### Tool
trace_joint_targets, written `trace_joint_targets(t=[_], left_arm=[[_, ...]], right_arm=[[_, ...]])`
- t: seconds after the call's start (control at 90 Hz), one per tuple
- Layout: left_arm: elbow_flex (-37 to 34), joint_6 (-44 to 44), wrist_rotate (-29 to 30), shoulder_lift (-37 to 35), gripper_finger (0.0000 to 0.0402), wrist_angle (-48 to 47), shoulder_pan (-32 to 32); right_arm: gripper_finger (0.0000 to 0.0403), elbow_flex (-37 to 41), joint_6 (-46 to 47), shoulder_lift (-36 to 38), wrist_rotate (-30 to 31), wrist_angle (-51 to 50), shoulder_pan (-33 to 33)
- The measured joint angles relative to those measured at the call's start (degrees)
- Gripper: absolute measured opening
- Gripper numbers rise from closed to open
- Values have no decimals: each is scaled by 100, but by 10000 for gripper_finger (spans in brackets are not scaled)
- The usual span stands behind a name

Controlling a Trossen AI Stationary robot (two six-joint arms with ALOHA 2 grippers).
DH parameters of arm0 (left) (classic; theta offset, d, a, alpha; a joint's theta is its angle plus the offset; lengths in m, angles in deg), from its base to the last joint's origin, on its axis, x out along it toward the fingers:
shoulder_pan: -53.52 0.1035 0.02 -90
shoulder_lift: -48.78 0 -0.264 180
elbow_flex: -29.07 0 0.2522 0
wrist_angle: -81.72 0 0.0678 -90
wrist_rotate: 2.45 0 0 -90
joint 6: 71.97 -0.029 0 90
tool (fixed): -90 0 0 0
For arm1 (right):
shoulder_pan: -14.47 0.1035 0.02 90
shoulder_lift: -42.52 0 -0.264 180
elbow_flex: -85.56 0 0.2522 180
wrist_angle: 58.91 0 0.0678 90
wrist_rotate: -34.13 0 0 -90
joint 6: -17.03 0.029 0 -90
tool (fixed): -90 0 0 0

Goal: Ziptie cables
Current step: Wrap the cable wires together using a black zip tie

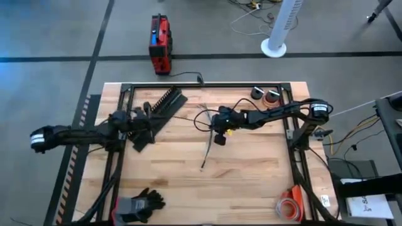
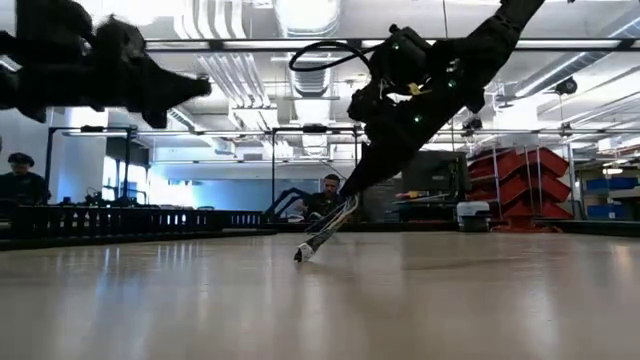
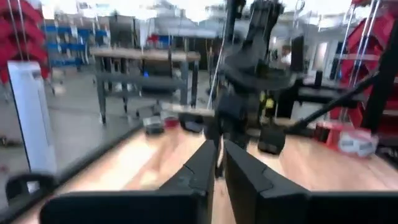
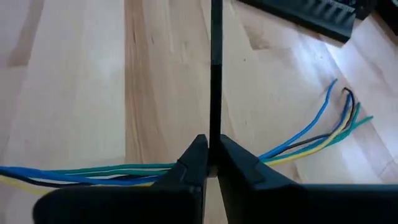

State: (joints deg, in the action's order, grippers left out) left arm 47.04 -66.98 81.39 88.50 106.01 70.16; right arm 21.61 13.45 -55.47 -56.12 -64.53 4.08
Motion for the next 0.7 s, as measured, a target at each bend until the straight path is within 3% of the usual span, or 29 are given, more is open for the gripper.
trace_joint_targets(t=[0.144, 0.478, 0.7], left_arm=[[56, -109, -334, 906, 39, 514, -38], [59, -62, -346, 2814, 57, 2516, -113], [442, 46, -344, 3910, 60, 2953, -420]], right_arm=[[12, 0, -7, 0, 0, 28, -2], [13, 0, -7, 0, 2, 29, -2], [13, 0, -7, 0, 2, 33, -2]])
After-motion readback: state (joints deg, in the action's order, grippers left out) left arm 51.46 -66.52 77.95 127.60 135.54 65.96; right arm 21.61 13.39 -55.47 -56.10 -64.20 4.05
